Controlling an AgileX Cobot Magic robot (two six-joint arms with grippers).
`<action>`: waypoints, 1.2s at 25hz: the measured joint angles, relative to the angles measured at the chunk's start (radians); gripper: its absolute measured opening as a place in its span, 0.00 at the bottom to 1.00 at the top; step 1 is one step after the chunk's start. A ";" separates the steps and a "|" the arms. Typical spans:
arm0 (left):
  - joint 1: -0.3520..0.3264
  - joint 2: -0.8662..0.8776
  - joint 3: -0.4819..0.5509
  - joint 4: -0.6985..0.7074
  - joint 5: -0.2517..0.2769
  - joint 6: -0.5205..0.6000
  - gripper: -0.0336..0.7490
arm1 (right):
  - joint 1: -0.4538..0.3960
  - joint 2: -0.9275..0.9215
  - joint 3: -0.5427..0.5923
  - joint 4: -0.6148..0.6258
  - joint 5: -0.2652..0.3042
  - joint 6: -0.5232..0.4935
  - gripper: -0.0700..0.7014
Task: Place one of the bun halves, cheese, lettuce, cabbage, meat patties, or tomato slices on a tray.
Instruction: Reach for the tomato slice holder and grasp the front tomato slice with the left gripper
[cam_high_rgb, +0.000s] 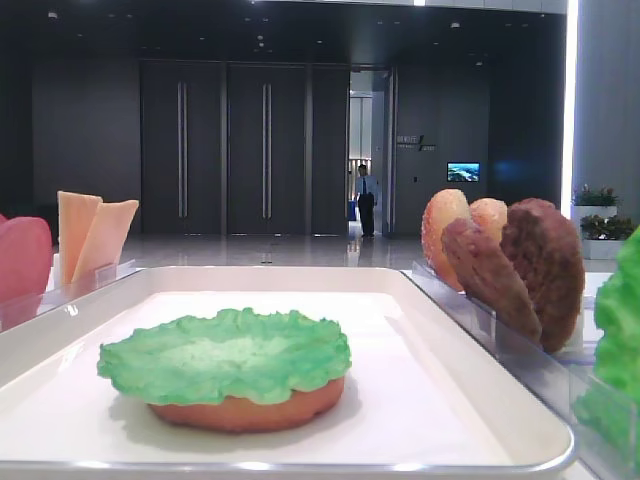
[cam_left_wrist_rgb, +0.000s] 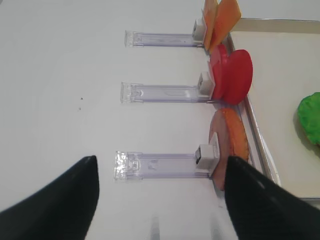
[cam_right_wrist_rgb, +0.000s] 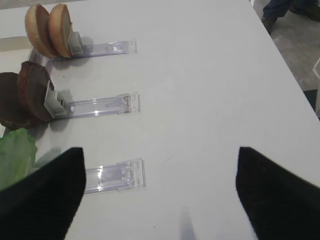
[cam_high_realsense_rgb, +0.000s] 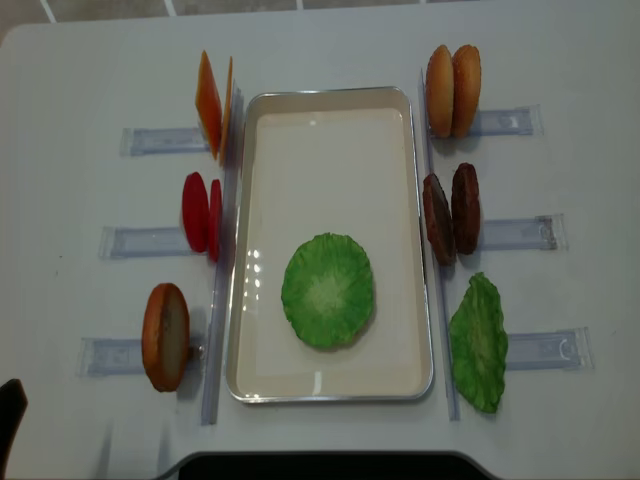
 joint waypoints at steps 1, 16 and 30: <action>0.000 0.000 0.000 0.000 0.000 0.000 0.81 | 0.000 0.000 0.000 0.000 0.000 0.000 0.84; 0.000 0.000 0.000 0.000 0.000 0.000 0.81 | 0.000 0.000 0.000 0.000 0.000 0.000 0.84; 0.000 0.311 -0.223 0.040 0.097 -0.036 0.81 | 0.000 0.000 0.001 0.000 0.000 0.000 0.84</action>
